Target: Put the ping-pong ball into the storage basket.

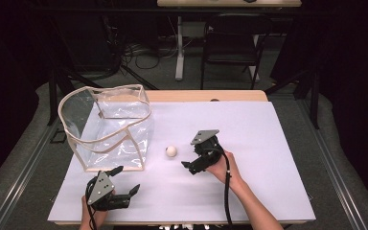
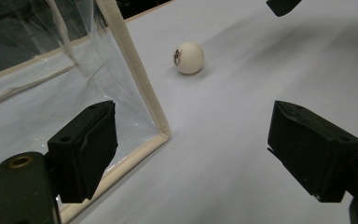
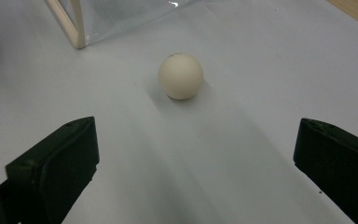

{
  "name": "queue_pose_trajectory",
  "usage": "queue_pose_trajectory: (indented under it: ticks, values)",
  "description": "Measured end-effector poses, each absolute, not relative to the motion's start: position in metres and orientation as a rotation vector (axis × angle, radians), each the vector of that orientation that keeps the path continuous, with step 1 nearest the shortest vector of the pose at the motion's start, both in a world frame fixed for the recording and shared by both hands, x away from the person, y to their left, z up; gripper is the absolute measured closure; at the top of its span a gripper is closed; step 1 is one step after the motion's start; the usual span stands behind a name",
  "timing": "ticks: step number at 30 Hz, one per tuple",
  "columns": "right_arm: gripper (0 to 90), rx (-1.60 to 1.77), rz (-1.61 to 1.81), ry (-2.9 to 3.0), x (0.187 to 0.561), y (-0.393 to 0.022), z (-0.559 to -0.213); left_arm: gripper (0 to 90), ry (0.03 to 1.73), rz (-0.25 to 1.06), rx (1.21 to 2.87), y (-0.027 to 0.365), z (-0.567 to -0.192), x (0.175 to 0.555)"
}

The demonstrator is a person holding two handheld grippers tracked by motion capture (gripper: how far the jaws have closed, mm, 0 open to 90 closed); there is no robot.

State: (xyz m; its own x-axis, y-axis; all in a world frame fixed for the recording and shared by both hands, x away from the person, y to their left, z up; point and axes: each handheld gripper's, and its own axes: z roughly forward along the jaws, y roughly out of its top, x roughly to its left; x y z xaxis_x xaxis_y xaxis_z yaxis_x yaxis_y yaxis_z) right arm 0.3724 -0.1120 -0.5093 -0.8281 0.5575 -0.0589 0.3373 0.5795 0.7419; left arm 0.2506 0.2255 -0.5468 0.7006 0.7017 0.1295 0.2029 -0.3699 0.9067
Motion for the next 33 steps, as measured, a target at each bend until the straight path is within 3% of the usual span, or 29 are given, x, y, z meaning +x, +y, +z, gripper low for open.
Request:
queue_pose_trajectory:
  ticks: [33]
  values:
    - [0.0,0.715,1.076,2.57,0.405,-0.068,-0.52,16.0,0.692,0.628,1.914,0.225,-0.546,0.25]
